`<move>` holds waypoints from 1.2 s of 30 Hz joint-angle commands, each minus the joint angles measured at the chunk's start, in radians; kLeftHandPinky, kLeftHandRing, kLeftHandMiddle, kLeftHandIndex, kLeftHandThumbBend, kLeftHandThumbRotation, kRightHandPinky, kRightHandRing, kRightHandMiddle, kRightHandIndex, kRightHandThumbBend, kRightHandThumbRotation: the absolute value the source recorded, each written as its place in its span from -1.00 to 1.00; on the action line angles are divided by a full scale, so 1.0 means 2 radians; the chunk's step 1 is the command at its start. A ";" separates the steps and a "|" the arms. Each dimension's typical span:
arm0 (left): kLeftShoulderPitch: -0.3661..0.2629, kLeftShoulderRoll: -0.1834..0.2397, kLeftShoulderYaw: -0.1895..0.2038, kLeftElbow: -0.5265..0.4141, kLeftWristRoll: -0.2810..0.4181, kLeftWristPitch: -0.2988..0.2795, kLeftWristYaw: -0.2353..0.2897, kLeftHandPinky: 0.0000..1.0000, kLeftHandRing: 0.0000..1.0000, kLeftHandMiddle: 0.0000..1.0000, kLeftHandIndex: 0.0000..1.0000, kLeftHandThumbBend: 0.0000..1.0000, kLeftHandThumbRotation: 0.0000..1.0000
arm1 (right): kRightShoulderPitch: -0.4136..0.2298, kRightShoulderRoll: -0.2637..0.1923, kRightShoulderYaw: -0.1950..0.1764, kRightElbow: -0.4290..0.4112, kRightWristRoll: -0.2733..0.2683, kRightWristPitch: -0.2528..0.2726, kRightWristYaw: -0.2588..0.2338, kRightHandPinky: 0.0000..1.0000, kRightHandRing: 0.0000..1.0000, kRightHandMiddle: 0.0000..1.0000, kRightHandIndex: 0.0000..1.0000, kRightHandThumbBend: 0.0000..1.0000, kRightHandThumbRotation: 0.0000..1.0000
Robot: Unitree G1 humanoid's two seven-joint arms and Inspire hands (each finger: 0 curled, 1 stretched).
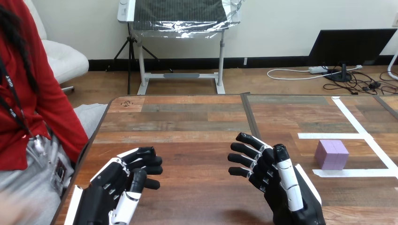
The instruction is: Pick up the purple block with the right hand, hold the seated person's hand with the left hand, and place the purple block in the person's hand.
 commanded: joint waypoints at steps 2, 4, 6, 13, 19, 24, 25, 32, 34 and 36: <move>-0.051 -0.015 0.000 -0.010 0.002 -0.002 0.001 0.14 0.33 0.36 0.36 -0.08 0.26 | -0.030 -0.001 -0.006 -0.026 0.000 -0.001 0.001 0.42 0.57 0.61 0.63 0.31 0.78; -0.050 -0.016 -0.001 -0.011 0.000 0.001 0.001 0.14 0.33 0.36 0.36 -0.07 0.26 | -0.030 0.000 -0.006 -0.026 0.000 -0.002 0.002 0.43 0.57 0.61 0.63 0.31 0.78; -0.050 -0.016 -0.001 -0.011 0.000 0.002 0.001 0.14 0.33 0.36 0.36 -0.06 0.26 | -0.030 0.000 -0.006 -0.026 0.000 -0.002 0.002 0.43 0.57 0.61 0.63 0.31 0.78; -0.050 -0.015 -0.001 -0.009 -0.001 0.000 -0.001 0.13 0.33 0.36 0.36 -0.04 0.25 | -0.031 0.000 -0.006 -0.024 -0.007 -0.004 -0.003 0.43 0.57 0.61 0.63 0.27 0.78; -0.053 -0.016 0.000 -0.006 0.001 -0.004 0.000 0.14 0.34 0.36 0.37 -0.07 0.25 | -0.041 -0.003 -0.006 -0.013 -0.018 -0.007 -0.004 0.43 0.57 0.61 0.63 0.27 0.79; -0.055 -0.016 0.001 -0.004 0.000 -0.005 -0.001 0.14 0.33 0.36 0.37 -0.10 0.25 | -0.058 -0.009 -0.010 0.000 -0.025 -0.001 -0.005 0.42 0.57 0.61 0.63 0.30 0.78; -0.055 -0.016 0.001 -0.004 -0.001 -0.004 -0.001 0.14 0.33 0.36 0.37 -0.10 0.25 | -0.062 -0.011 -0.010 0.004 -0.027 0.001 -0.005 0.41 0.57 0.61 0.63 0.32 0.77; -0.058 -0.015 0.002 -0.003 0.000 -0.003 -0.001 0.13 0.33 0.35 0.37 -0.12 0.26 | -0.106 -0.031 -0.016 0.051 -0.059 -0.020 -0.006 0.42 0.59 0.62 0.65 0.39 0.77; -0.058 -0.014 0.003 -0.004 0.003 -0.001 0.000 0.13 0.33 0.35 0.37 -0.12 0.26 | -0.126 -0.038 -0.019 0.073 -0.072 -0.029 -0.010 0.42 0.59 0.62 0.65 0.37 0.79; -0.059 -0.014 0.003 -0.004 0.003 -0.001 0.000 0.12 0.33 0.35 0.37 -0.11 0.26 | -0.145 -0.044 -0.021 0.095 -0.084 -0.038 -0.014 0.41 0.58 0.61 0.65 0.35 0.80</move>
